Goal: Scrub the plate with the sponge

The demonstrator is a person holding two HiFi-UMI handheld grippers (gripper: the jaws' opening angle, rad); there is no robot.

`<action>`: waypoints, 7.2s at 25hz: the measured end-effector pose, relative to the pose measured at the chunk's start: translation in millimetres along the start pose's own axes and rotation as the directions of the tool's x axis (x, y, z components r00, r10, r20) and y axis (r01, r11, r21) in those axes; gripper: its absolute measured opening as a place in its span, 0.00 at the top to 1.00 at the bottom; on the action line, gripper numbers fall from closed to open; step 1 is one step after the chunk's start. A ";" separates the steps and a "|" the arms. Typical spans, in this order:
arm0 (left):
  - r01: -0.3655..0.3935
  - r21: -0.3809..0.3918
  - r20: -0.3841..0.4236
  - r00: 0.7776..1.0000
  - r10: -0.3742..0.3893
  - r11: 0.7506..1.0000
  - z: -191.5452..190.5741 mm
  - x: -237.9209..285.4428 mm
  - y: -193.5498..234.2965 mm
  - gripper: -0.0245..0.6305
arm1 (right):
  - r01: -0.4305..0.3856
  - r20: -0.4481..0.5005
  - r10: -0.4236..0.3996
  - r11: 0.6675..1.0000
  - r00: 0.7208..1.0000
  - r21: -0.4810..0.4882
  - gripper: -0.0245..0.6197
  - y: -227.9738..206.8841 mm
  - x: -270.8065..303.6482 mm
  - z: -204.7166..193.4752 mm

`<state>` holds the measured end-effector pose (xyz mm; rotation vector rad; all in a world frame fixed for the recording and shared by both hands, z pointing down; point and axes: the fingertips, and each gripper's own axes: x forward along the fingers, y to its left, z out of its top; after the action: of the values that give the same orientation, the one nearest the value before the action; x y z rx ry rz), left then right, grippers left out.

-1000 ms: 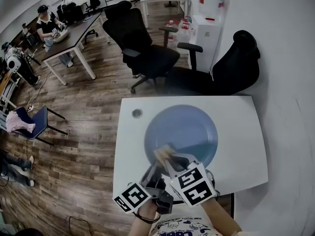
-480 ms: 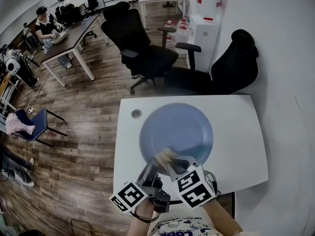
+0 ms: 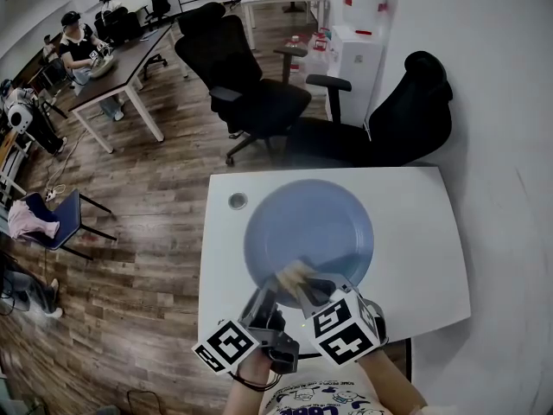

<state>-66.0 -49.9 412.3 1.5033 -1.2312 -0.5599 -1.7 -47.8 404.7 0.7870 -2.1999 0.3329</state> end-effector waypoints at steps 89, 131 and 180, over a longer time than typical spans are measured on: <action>0.100 0.082 -0.107 0.990 -0.091 0.992 -33.9 0.1 -26.1 0.87 | 0.352 0.060 -0.375 0.906 0.925 0.234 0.89 -156.9 -55.6 19.4; 0.117 0.062 -0.155 0.982 -0.107 0.991 -54.3 1.2 -34.2 0.87 | 0.220 0.115 -0.228 0.973 0.967 0.076 0.89 -83.0 -22.4 57.4; 0.079 0.018 -0.001 0.997 -0.079 0.997 7.1 -12.7 -15.0 0.87 | -0.031 0.068 0.029 0.999 0.997 0.028 0.89 3.1 -4.8 30.4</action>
<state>-70.6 -43.0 393.1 1.5725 -1.1834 -0.6019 -18.6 -57.3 380.6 0.7921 -2.2762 0.3589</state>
